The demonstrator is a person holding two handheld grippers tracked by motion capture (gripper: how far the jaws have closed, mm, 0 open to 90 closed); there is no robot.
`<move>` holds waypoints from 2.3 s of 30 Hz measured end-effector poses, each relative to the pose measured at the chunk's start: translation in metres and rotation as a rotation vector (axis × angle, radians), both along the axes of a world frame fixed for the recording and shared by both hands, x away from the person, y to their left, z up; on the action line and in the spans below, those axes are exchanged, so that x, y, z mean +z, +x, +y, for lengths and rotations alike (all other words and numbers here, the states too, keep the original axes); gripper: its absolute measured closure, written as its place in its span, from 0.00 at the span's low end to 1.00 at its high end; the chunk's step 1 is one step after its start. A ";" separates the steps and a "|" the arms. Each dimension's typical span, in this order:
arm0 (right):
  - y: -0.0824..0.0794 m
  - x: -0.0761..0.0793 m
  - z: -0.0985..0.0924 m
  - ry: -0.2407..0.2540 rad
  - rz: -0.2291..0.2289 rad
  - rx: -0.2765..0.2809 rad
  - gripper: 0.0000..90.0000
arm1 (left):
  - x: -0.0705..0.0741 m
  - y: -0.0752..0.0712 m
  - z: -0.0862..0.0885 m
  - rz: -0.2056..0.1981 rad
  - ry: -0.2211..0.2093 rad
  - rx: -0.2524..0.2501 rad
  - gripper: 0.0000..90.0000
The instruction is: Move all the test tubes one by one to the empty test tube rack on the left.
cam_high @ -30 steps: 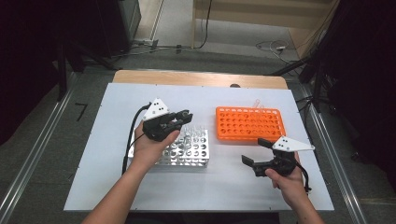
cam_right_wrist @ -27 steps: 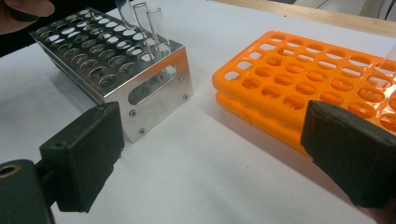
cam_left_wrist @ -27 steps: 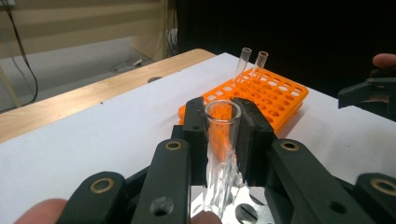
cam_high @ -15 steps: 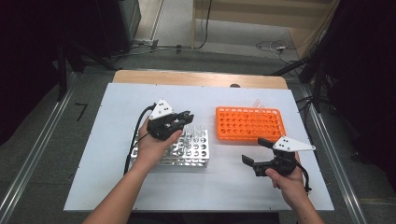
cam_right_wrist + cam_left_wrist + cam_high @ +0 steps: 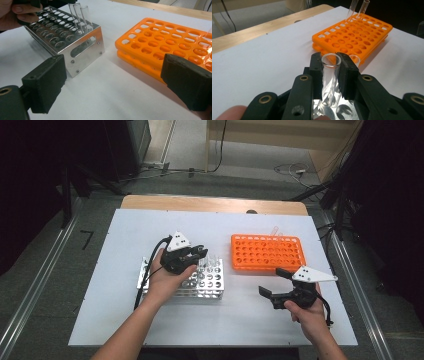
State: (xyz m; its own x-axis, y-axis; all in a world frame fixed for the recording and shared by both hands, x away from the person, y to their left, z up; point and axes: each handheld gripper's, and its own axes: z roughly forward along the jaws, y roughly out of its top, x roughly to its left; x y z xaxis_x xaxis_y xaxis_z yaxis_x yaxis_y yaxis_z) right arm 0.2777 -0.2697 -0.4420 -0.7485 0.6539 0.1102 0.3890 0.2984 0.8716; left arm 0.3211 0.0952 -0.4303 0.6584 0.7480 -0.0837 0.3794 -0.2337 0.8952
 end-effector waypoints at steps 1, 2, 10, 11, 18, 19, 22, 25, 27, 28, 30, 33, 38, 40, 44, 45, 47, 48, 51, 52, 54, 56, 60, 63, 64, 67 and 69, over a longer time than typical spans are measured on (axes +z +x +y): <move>0.000 0.000 0.000 -0.002 -0.001 0.001 0.05 | 0.000 0.000 0.000 0.005 0.001 0.002 0.83; 0.000 -0.001 0.000 0.000 0.003 -0.001 0.05 | 0.000 0.000 0.001 0.010 0.004 0.003 0.83; 0.001 -0.001 0.000 0.000 0.007 -0.005 0.06 | 0.000 -0.001 0.002 0.056 -0.007 0.005 0.74; 0.001 -0.001 0.000 0.000 0.007 -0.004 0.06 | 0.001 -0.002 0.003 0.056 -0.011 0.009 0.71; 0.001 -0.001 0.000 0.003 0.003 -0.004 0.06 | 0.006 -0.010 0.009 0.046 -0.080 0.003 0.49; 0.001 -0.001 0.000 0.002 0.001 -0.004 0.06 | 0.007 -0.013 0.010 0.043 -0.092 0.003 0.45; 0.001 -0.001 0.000 0.005 0.001 -0.007 0.06 | 0.009 -0.019 0.013 0.031 -0.113 -0.004 0.34; 0.002 -0.001 -0.001 0.007 0.006 -0.013 0.06 | 0.012 -0.026 0.017 0.023 -0.127 -0.009 0.28; 0.002 -0.001 -0.001 0.006 0.006 -0.014 0.06 | 0.013 -0.032 0.021 0.017 -0.144 -0.015 0.25; 0.001 -0.001 -0.001 0.006 0.004 -0.014 0.06 | 0.013 -0.034 0.022 0.015 -0.145 -0.015 0.22; 0.002 0.000 -0.001 0.008 0.002 -0.015 0.06 | 0.013 -0.039 0.025 0.009 -0.151 -0.019 0.19; 0.002 0.000 -0.001 0.006 0.001 -0.017 0.06 | 0.012 -0.048 0.029 0.000 -0.147 -0.019 0.12; 0.003 0.000 -0.002 0.009 -0.002 -0.019 0.06 | 0.013 -0.061 0.037 -0.018 -0.156 -0.031 0.05; 0.003 0.000 -0.002 0.009 0.000 -0.023 0.06 | 0.014 -0.066 0.039 -0.025 -0.162 -0.030 0.03; 0.003 0.001 -0.002 0.010 -0.001 -0.022 0.06 | 0.013 -0.075 0.044 -0.036 -0.166 -0.042 0.00; 0.003 0.001 -0.002 0.010 -0.001 -0.022 0.06 | 0.012 -0.077 0.045 -0.039 -0.166 -0.046 0.00; 0.003 0.001 -0.002 0.011 -0.003 -0.023 0.06 | 0.010 -0.081 0.048 -0.040 -0.167 -0.049 0.00; 0.004 0.001 -0.002 0.010 -0.003 -0.023 0.06 | 0.009 -0.082 0.049 -0.041 -0.172 -0.045 0.00; 0.004 0.001 -0.003 0.012 -0.005 -0.026 0.06 | 0.007 -0.086 0.055 -0.044 -0.174 -0.040 0.00; 0.005 0.001 -0.003 0.014 -0.004 -0.029 0.06 | 0.007 -0.087 0.056 -0.045 -0.173 -0.038 0.00; 0.005 0.002 -0.003 0.011 -0.006 -0.029 0.06 | 0.006 -0.088 0.059 -0.050 -0.178 -0.028 0.00; 0.006 0.002 -0.003 0.013 -0.003 -0.032 0.06 | 0.004 -0.091 0.063 -0.053 -0.182 -0.021 0.00; 0.007 0.003 -0.002 0.012 -0.007 -0.036 0.06 | -0.001 -0.093 0.068 -0.047 -0.181 -0.014 0.00; 0.009 0.006 -0.003 0.011 -0.013 -0.043 0.06 | -0.003 -0.095 0.070 -0.051 -0.169 -0.018 0.00; 0.009 0.006 -0.003 0.007 -0.014 -0.049 0.06 | -0.003 -0.097 0.070 -0.058 -0.161 -0.018 0.00; 0.011 0.011 -0.004 -0.004 -0.022 -0.068 0.06 | -0.003 -0.098 0.072 -0.060 -0.162 -0.015 0.00; 0.013 0.013 -0.005 -0.002 -0.025 -0.077 0.06 | -0.004 -0.098 0.072 -0.057 -0.164 -0.014 0.00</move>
